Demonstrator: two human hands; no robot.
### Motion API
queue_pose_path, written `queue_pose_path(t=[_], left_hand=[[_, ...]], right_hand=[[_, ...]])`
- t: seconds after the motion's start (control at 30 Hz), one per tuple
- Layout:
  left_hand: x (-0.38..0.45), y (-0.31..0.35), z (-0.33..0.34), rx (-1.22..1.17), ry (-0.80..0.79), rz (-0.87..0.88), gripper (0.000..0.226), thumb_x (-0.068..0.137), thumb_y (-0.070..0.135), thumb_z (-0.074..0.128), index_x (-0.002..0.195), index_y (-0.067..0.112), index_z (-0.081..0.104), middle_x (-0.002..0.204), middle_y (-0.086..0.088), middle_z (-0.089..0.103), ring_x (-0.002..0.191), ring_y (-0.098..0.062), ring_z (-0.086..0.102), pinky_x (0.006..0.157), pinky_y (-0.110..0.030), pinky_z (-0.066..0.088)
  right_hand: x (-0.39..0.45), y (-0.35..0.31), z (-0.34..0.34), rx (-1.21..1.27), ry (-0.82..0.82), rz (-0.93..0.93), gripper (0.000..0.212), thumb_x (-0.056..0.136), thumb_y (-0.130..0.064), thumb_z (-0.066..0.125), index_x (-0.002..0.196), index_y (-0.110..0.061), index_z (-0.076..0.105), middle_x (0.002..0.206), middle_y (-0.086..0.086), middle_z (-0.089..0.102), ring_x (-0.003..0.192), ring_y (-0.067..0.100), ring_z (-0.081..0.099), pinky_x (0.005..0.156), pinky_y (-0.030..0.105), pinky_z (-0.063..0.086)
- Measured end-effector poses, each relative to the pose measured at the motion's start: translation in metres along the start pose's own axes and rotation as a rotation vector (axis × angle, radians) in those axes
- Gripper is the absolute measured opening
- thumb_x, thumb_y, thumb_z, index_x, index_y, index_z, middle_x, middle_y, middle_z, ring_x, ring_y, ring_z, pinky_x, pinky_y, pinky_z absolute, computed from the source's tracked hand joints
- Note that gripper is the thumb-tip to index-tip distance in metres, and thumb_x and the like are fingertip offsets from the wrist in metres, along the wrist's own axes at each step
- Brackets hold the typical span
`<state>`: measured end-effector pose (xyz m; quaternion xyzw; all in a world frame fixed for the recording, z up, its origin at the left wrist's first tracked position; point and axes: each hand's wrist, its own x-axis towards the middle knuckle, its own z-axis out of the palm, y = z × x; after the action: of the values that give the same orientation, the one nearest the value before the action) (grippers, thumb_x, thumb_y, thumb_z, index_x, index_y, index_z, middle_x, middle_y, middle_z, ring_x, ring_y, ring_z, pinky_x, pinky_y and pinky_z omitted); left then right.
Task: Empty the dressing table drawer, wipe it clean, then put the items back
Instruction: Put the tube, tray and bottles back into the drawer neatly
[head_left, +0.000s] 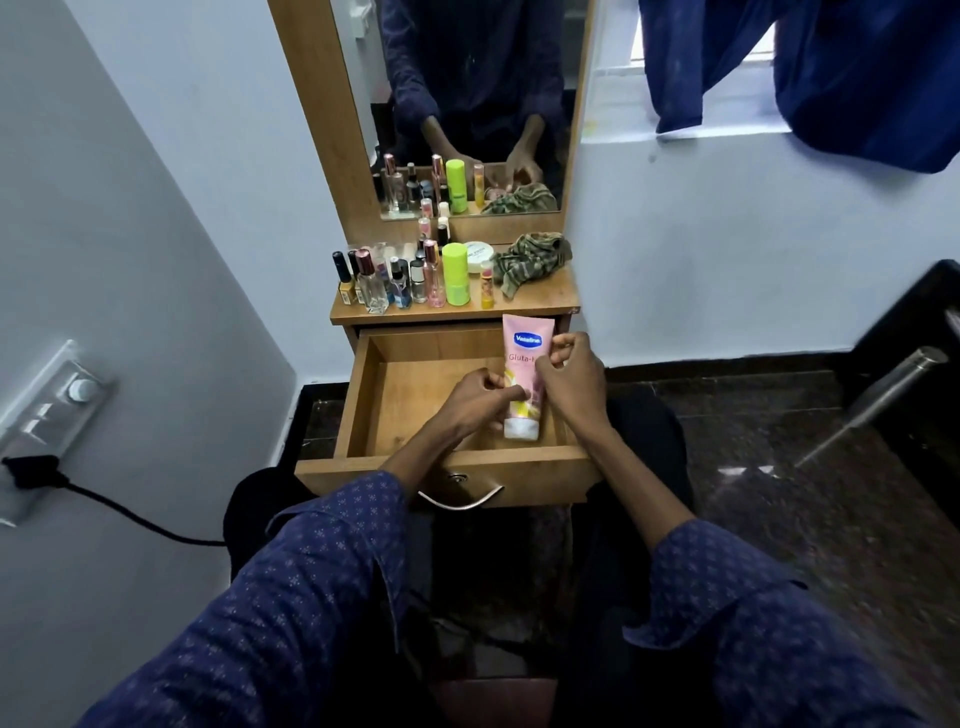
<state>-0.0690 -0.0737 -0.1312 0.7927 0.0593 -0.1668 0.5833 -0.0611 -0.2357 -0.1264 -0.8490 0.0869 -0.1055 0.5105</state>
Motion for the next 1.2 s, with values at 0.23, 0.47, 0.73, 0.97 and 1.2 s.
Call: queue_pose_path(t=[0.23,0.47,0.73,0.97,1.2], left_hand=[[0.005,-0.002,0.001,0.082,-0.056,-0.124,0.02,0.096,0.025,0.074,0.102,0.012,0.06,0.095,-0.014,0.075,0.075,-0.022,0.077,0.06,-0.03,0.064],[0.013,0.003,0.02,0.113,-0.015,-0.094,0.02,0.097,0.015,0.073,0.111,0.001,0.067,0.098,-0.017,0.076,0.076,-0.028,0.077,0.072,-0.044,0.067],[0.006,0.005,0.027,0.274,0.084,0.158,0.028,0.093,0.002,0.071,0.117,0.013,0.062,0.098,-0.004,0.072,0.073,-0.014,0.07,0.058,-0.023,0.059],[0.009,0.001,0.025,0.417,0.066,0.151,0.036,0.101,0.013,0.061,0.137,0.008,0.059,0.121,-0.014,0.066,0.12,-0.031,0.056,0.103,-0.044,0.05],[0.01,0.004,0.022,0.444,0.0,0.065,0.038,0.106,0.019,0.05,0.143,0.009,0.054,0.138,-0.021,0.053,0.13,-0.038,0.046,0.109,-0.043,0.042]], right_hand=[[0.002,0.01,0.01,-0.234,-0.088,-0.133,0.021,0.085,-0.012,0.083,0.103,-0.017,0.073,0.111,-0.003,0.057,0.099,0.013,0.067,0.081,0.029,0.062],[0.003,0.011,0.01,-0.371,-0.125,-0.18,0.021,0.081,-0.009,0.085,0.102,-0.015,0.082,0.113,0.001,0.064,0.101,0.02,0.062,0.084,0.036,0.059],[0.002,0.013,0.01,-0.373,-0.122,-0.184,0.021,0.084,-0.007,0.081,0.103,-0.016,0.083,0.12,0.002,0.071,0.108,0.022,0.062,0.093,0.043,0.057],[0.0,0.01,0.009,-0.367,-0.129,-0.157,0.024,0.087,-0.013,0.08,0.111,-0.014,0.081,0.117,0.004,0.074,0.114,0.024,0.061,0.096,0.044,0.057],[-0.002,0.006,0.006,-0.366,-0.143,-0.19,0.023,0.089,-0.011,0.076,0.11,-0.017,0.081,0.113,0.002,0.077,0.111,0.021,0.063,0.101,0.043,0.053]])
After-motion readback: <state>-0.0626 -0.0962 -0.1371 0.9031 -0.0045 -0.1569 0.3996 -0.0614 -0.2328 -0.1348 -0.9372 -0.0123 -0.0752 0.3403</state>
